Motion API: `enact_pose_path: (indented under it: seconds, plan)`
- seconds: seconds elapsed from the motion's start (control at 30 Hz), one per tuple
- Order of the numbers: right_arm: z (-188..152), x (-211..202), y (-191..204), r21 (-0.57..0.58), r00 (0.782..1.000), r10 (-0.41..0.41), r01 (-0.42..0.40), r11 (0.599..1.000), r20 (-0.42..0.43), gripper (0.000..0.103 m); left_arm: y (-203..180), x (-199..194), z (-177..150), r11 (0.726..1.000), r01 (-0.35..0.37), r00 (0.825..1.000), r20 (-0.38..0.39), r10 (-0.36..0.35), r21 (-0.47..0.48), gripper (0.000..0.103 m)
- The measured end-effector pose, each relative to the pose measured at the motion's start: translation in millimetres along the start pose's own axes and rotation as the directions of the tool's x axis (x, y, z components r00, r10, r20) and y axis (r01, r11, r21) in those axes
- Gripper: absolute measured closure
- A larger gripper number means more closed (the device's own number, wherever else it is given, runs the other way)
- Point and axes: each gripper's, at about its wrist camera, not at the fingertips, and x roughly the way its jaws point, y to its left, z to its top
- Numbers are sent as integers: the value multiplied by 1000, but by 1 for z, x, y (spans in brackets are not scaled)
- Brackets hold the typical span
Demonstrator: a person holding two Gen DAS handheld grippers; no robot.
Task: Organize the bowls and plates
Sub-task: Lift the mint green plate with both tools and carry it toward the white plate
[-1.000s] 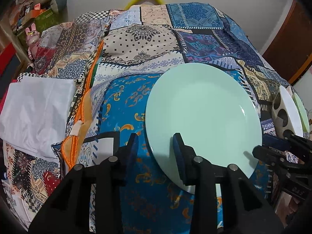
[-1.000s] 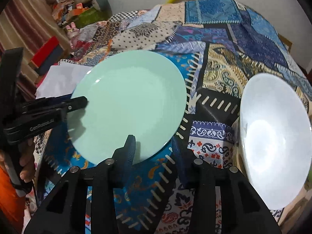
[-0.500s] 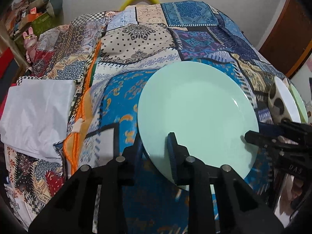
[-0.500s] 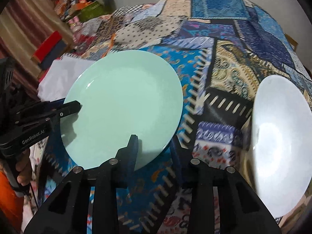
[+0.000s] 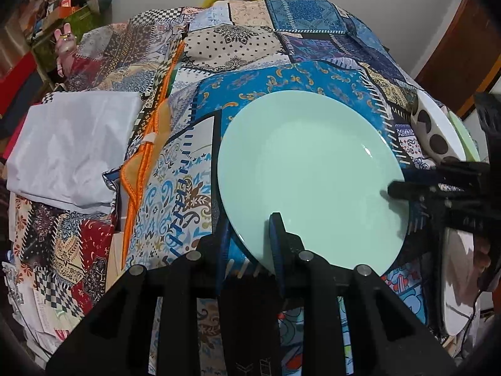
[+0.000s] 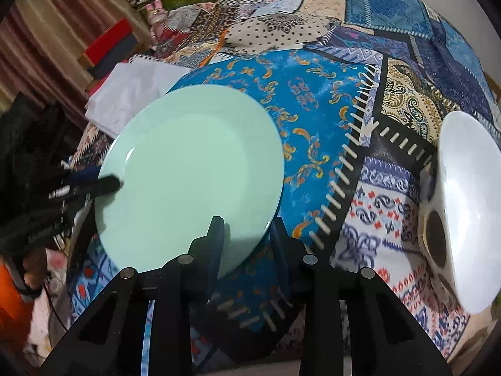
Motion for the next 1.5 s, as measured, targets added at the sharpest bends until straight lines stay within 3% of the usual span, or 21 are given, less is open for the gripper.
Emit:
enact_pose_path:
  seconds: [0.2, 0.57, 1.5]
  plan:
    - [11, 11, -1, 11, 1000, 0, 0, 1000, 12, 75, 0, 7, 4, 1000, -8, 1000, 2, 8, -14, 76]
    - [-6, -7, 4, -7, 999, -33, 33, 999, 41, 75, -10, -2, 1, 999, -33, 999, 14, 34, -16, 76]
    - [-86, -140, -1, 60, 963, -58, 43, 997, 263, 75, -110, -123, -38, 998, 5, 985, 169, -15, 59, 76]
